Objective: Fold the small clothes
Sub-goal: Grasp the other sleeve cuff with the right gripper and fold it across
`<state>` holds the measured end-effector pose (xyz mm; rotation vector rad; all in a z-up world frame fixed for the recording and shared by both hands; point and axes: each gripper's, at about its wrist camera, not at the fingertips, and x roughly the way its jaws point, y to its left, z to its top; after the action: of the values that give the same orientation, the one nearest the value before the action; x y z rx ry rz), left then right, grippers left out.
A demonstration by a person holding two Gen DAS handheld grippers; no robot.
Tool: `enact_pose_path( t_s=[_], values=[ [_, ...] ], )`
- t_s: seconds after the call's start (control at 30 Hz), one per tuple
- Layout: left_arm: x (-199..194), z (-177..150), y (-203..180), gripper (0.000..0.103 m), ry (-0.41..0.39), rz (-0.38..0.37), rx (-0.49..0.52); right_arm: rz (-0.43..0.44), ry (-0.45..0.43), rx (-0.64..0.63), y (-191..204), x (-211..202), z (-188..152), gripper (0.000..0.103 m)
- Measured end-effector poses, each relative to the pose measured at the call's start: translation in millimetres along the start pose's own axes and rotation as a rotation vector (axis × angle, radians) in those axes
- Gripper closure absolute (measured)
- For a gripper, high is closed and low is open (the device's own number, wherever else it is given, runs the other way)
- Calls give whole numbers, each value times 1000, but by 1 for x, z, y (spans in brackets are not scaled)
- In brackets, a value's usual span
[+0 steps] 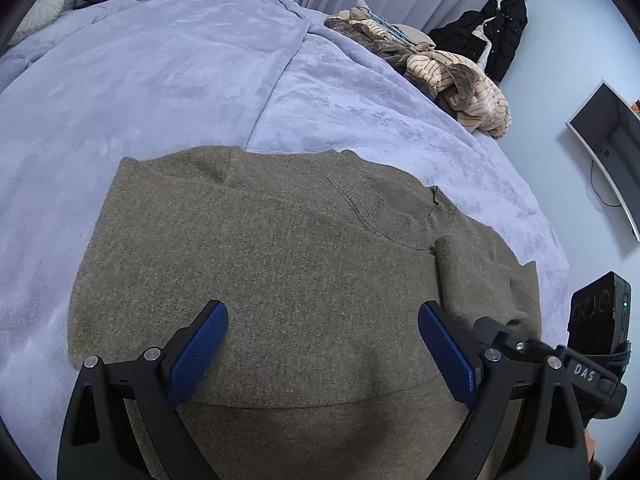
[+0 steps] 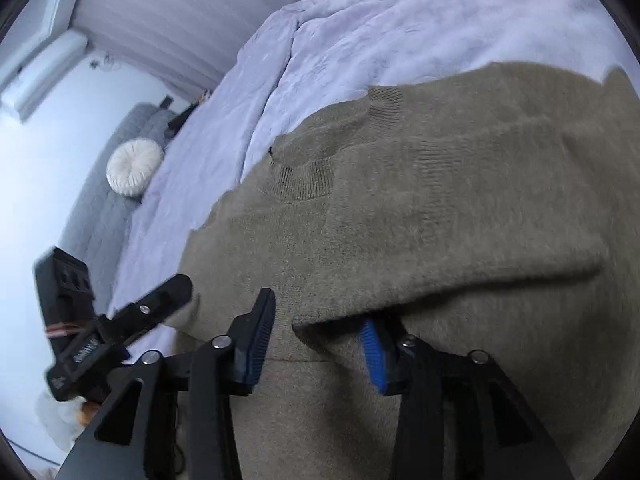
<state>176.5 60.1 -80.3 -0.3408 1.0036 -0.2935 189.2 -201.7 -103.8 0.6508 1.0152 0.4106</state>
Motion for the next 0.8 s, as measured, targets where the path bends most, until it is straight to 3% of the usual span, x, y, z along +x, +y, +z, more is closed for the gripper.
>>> enact_pose_path(
  t_s=[0.13,0.17,0.2,0.27,0.33,0.43,0.57,0.67,0.73,0.8],
  values=[
    [7,2,-2,7,23,-150,9,-16,-168,195,-27,-32,-3,52],
    [9,3,-2,7,34,-186,7,-30,-192,222,-32,-35,1,57],
    [10,3,-1,7,42,-221,-2,-44,-206,234,-34,-35,6,74],
    [11,4,6,7,53,-296,-46,-86,-201,181,-26,-27,18,85],
    [13,6,15,7,66,-381,-103,-117,-173,34,-2,-17,23,89],
    [17,8,29,7,87,-476,-170,-117,-109,-259,60,-2,11,90],
    [21,12,40,7,105,-548,-228,-109,40,-504,110,33,-18,88],
    [24,14,39,7,109,-550,-230,-165,113,-571,114,47,-41,86],
    [28,15,35,7,124,-527,-223,-175,144,-542,106,49,-46,79],
    [29,15,33,6,128,-510,-209,-162,151,-496,96,39,-49,62]
  ],
)
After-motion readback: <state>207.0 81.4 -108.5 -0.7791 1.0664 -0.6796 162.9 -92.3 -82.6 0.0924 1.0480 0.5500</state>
